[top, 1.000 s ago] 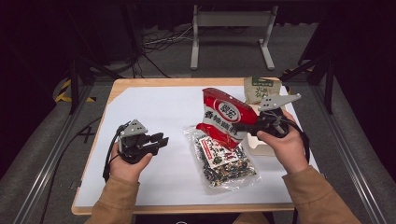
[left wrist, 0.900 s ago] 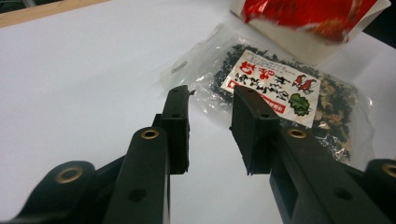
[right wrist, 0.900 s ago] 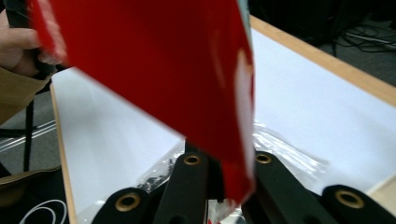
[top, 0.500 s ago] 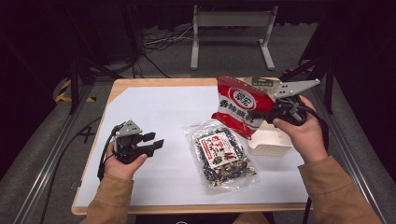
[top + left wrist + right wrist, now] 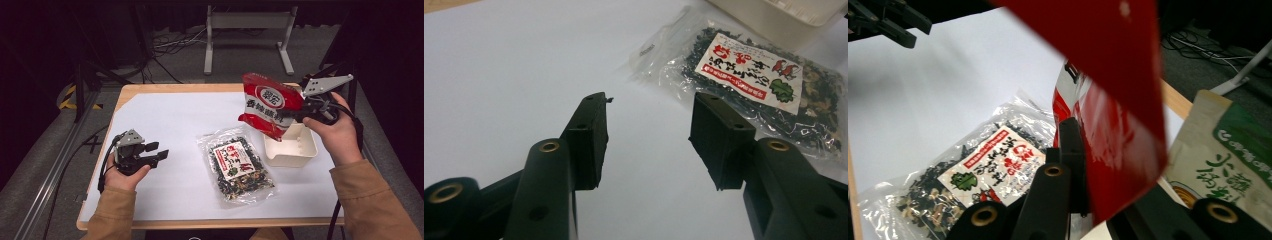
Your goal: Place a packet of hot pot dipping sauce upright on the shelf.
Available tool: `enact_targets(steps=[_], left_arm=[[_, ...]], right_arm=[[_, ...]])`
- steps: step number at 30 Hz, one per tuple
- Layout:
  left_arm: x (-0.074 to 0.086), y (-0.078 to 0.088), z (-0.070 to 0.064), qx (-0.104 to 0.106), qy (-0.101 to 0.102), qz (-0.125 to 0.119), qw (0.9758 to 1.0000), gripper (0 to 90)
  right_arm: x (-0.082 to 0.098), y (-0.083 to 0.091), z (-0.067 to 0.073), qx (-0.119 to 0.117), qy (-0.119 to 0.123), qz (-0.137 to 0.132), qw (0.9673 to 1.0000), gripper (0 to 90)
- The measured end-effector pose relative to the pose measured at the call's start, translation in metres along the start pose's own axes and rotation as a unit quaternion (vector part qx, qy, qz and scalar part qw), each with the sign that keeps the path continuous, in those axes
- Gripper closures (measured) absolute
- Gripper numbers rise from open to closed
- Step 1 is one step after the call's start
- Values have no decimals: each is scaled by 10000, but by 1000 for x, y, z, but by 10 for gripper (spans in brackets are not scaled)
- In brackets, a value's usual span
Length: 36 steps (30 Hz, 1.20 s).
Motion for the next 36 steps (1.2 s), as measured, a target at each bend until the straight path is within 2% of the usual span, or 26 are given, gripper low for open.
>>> enact_targets(steps=[9, 13, 21, 33, 36], left_arm=[[3, 1, 7, -55, 17, -23, 10000, 408], [4, 1, 9, -113, 16, 4, 9999, 403], [6, 2, 10, -135, 51, 12, 9999, 403], [9, 5, 12, -172, 102, 45, 9998, 405], [11, 6, 13, -200, 176, 84, 9996, 415]], right_arm=[[3, 4, -20, 221, 158, 79, 9996, 891], [5, 6, -30, 350, 285, 142, 9989, 891], [10, 4, -47, 485, 389, 189, 9979, 890], [24, 5, -67, 538, 509, 289, 9968, 890], [28, 4, -72, 540, 546, 289, 9966, 890]])
Point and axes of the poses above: each handheld gripper's, and its own axes: y roughly backward along the jaws, x roughly out of its underside, z roughly to its left, the point moved 3 cm from there along -y, roughly forward along the jaws, and after that the axes turned 8 degrees about y, right-handed, at the moved point
